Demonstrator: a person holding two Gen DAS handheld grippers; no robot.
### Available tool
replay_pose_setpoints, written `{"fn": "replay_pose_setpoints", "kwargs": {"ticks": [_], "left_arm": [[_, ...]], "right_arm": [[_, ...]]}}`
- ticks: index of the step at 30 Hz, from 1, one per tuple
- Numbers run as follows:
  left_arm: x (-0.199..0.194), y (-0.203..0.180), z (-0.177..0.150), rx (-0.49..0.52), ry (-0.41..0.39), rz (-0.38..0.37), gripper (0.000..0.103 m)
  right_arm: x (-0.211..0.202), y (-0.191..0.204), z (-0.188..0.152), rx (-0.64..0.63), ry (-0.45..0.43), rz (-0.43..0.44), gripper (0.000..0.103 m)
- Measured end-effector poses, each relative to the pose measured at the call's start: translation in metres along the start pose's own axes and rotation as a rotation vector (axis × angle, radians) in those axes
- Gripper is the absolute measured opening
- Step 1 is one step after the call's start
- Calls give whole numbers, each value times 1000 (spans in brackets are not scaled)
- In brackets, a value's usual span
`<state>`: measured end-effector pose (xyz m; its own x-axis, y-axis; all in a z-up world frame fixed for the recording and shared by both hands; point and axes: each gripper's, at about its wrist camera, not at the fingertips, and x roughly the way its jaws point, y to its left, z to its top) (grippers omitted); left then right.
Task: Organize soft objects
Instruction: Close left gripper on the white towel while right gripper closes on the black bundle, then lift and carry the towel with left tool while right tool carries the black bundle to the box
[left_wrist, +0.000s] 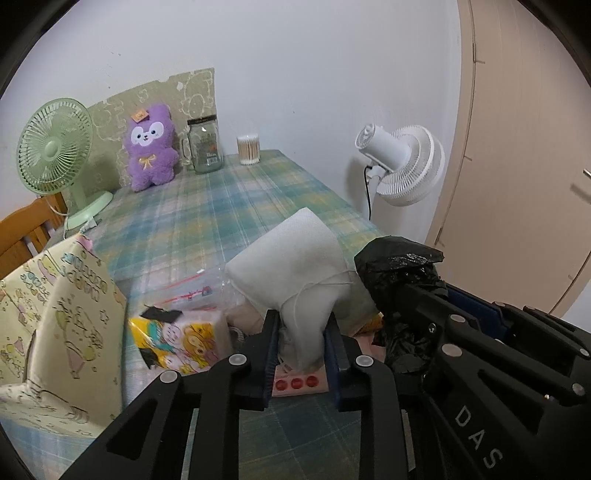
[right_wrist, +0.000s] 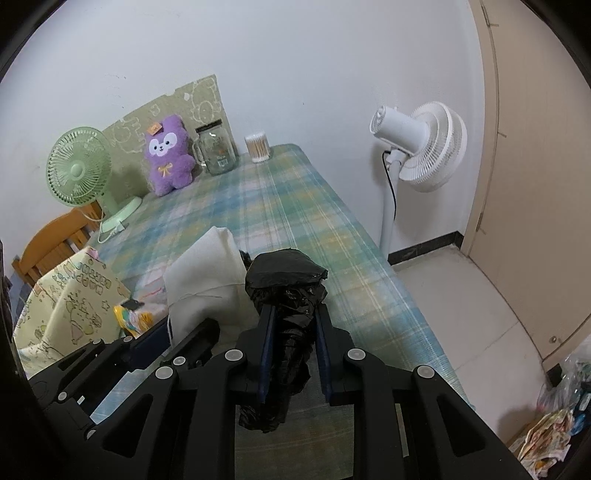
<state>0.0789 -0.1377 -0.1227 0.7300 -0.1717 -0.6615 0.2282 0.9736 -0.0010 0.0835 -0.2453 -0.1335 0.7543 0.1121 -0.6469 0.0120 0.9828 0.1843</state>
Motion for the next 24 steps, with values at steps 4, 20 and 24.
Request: {"fn": "replay_pose_setpoints", "kwargs": {"ticks": [4,20,24], "left_arm": [[-11,4,5,-12,-11,8,21],[-59,23,28,-39,-100,45,21],[-69,28,34,-45,-116,55,21]], "right_arm": [[-12,8,7,-10,-25,-5,24],[-55,39,31,-56,-123,28,24],[-66,49,38,-68,-147,35,24]]}}
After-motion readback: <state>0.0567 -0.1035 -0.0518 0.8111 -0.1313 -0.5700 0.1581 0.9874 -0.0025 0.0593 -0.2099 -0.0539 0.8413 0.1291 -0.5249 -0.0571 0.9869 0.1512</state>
